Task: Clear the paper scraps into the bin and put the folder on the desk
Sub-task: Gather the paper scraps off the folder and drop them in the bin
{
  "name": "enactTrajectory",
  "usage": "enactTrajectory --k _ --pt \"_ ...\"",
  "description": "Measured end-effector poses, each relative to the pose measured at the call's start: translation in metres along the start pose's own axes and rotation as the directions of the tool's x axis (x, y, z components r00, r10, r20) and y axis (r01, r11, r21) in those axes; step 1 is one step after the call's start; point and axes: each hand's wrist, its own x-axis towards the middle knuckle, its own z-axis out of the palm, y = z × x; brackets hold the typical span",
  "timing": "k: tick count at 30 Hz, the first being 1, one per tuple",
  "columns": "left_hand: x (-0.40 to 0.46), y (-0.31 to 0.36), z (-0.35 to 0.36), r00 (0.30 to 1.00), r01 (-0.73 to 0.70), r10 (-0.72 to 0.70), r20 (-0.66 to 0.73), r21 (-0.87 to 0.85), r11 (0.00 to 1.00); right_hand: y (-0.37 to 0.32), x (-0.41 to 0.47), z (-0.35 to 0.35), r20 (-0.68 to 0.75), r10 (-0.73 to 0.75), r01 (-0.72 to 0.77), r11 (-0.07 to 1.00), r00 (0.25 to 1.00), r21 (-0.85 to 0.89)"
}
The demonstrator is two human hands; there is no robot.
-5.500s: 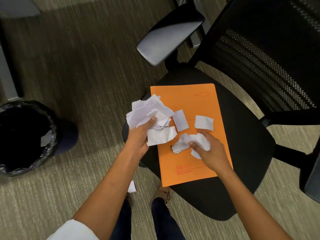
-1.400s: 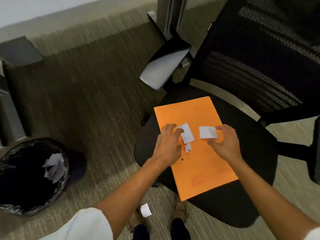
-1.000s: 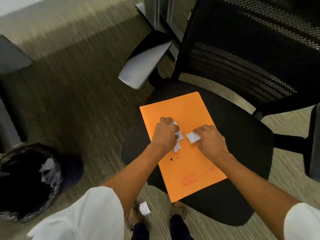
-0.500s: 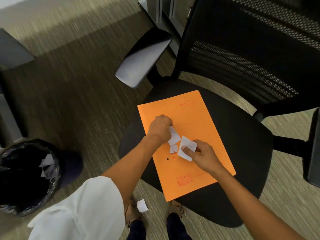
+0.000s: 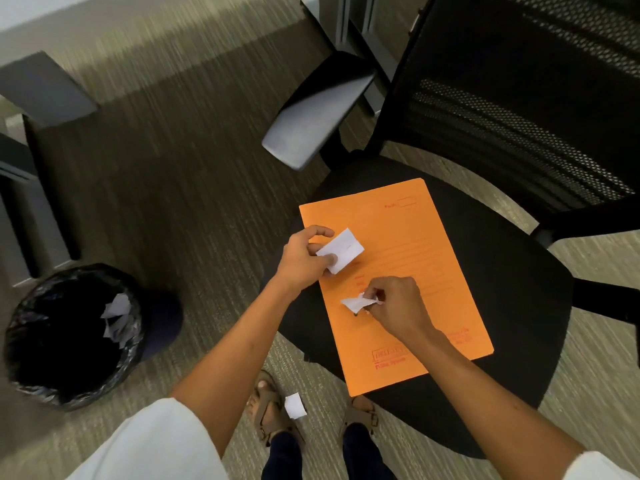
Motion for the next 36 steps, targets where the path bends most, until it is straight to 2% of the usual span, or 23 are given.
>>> enactTrajectory --k 3,6,9,11,16,21,26,29,33,36 --pt "-0.007 -0.01 -0.004 0.999 -0.024 0.026 0.04 -0.054 0.998 -0.007 -0.001 -0.007 -0.05 0.137 -0.118 0.953 0.989 0.28" --pt "-0.016 -0.018 -0.01 0.997 0.0 0.012 0.071 -0.164 0.986 -0.027 -0.004 -0.015 0.021 0.275 -0.228 0.75 0.961 0.621" --pt "-0.028 -0.022 -0.015 0.993 0.047 -0.012 0.117 -0.302 0.952 -0.049 0.002 -0.013 0.072 0.295 -0.253 0.638 0.953 0.727" --pt "-0.036 -0.026 -0.019 0.988 0.083 -0.021 0.156 -0.401 0.912 -0.065 0.006 -0.008 0.081 0.303 -0.266 0.639 0.95 0.722" --pt "-0.051 -0.037 -0.044 0.983 0.112 -0.009 0.182 -0.562 0.82 -0.096 0.014 0.009 0.063 0.274 -0.26 0.784 0.96 0.564" --pt "-0.058 -0.052 -0.069 0.994 0.047 0.012 0.105 -0.54 0.841 -0.122 0.016 0.027 0.046 0.205 -0.21 0.936 0.978 0.281" --pt "-0.064 -0.067 -0.088 0.999 0.053 -0.045 0.027 -0.576 0.816 -0.14 0.019 0.044 0.027 0.067 -0.07 0.989 0.997 0.129" --pt "-0.069 -0.08 -0.103 0.996 0.058 -0.092 -0.021 -0.636 0.77 -0.15 0.02 0.055 0.068 0.016 -0.027 0.986 0.998 0.165" --pt "-0.074 -0.105 -0.129 0.975 0.048 -0.186 -0.123 -0.7 0.712 -0.165 0.016 0.074 0.053 0.069 -0.083 0.94 0.996 0.332" --pt "-0.077 -0.131 -0.161 0.934 0.055 -0.296 -0.199 -0.739 0.671 -0.18 0.013 0.085 0.047 0.067 -0.081 0.903 0.997 0.423"
